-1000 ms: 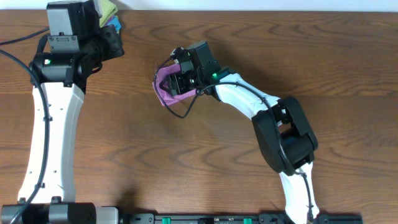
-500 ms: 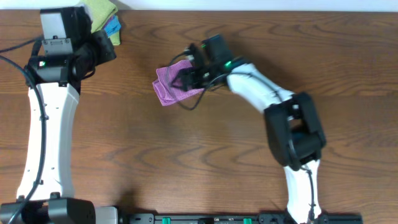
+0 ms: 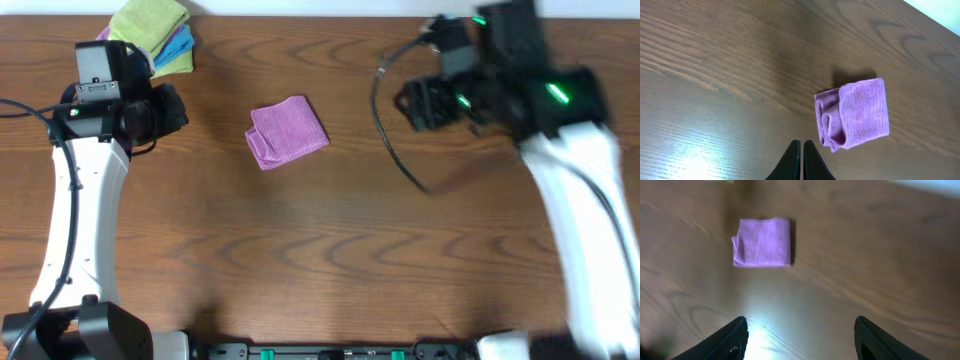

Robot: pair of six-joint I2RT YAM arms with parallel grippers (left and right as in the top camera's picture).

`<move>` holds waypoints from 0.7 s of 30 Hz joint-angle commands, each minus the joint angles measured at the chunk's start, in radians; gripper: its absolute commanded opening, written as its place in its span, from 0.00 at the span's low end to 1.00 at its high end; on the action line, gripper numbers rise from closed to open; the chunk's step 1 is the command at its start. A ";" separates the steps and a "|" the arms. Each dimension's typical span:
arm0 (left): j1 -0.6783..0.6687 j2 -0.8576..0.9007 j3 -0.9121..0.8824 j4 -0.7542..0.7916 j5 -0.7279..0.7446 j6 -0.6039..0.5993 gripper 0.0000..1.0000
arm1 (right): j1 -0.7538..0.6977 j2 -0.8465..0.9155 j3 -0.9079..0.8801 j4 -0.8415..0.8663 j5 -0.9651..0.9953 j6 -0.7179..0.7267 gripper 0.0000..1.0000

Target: Fold the cloth

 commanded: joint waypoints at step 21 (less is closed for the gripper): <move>-0.071 -0.006 -0.227 0.169 0.067 -0.018 0.10 | 0.003 -1.136 -1.318 0.346 0.455 0.459 0.99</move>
